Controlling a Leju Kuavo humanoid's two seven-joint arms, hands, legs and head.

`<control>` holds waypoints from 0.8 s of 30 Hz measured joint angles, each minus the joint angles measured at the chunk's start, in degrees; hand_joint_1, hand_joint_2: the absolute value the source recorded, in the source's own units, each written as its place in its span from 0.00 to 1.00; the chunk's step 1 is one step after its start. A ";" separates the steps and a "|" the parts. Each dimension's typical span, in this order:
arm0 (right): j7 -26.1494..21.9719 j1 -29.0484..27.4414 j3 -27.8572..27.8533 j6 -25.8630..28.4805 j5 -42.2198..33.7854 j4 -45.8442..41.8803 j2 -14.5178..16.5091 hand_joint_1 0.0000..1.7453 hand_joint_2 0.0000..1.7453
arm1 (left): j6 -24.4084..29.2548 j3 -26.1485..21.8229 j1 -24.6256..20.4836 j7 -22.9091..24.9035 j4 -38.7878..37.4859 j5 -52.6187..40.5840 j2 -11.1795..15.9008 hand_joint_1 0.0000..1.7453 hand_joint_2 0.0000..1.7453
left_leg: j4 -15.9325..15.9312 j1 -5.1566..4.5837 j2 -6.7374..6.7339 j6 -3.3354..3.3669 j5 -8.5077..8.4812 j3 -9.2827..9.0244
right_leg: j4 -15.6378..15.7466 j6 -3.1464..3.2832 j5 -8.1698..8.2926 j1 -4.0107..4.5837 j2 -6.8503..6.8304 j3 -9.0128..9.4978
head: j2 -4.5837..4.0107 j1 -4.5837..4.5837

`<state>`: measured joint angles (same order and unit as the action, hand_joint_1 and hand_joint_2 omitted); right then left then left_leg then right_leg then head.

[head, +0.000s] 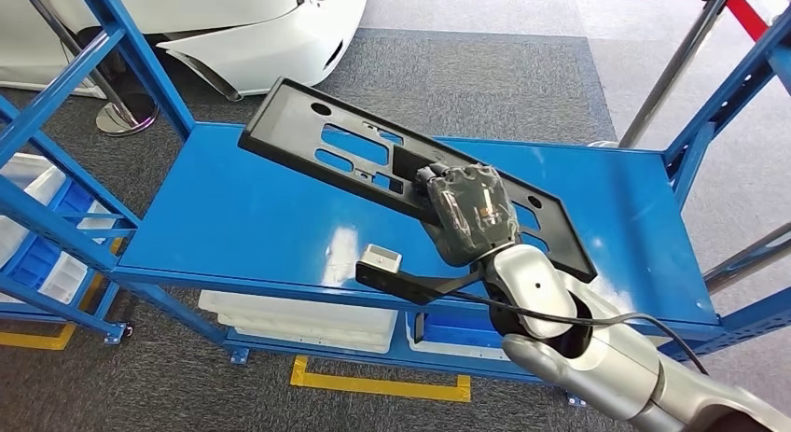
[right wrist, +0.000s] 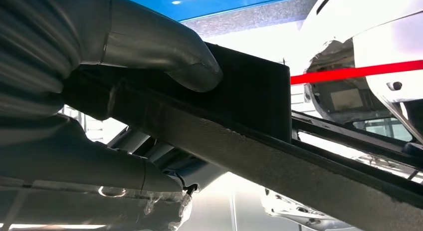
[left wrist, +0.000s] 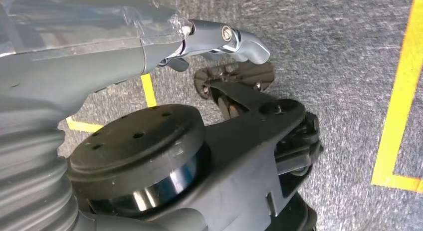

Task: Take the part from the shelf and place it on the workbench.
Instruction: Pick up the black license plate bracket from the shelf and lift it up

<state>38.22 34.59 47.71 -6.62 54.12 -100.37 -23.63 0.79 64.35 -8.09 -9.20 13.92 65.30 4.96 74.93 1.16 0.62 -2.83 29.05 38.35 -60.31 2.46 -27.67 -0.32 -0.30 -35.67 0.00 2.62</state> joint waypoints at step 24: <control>-1.73 -0.06 -0.04 -0.93 -0.69 -0.66 -0.26 1.00 1.00 | -0.09 0.00 -0.85 0.96 0.00 -1.07 -0.11 0.00 1.00 | -14.35 -0.57 -0.21 0.48 -12.39 0.86 | 1.56 -0.92 -3.12 -0.22 0.22 5.18 | 0.00 -2.41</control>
<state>36.49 34.52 47.67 -7.55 53.43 -101.03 -23.89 0.70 64.35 -8.95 -8.24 13.92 64.24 4.85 60.57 0.59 0.41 -2.35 16.66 39.22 -58.75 1.55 -30.79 -0.54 -0.08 -30.49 0.00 0.21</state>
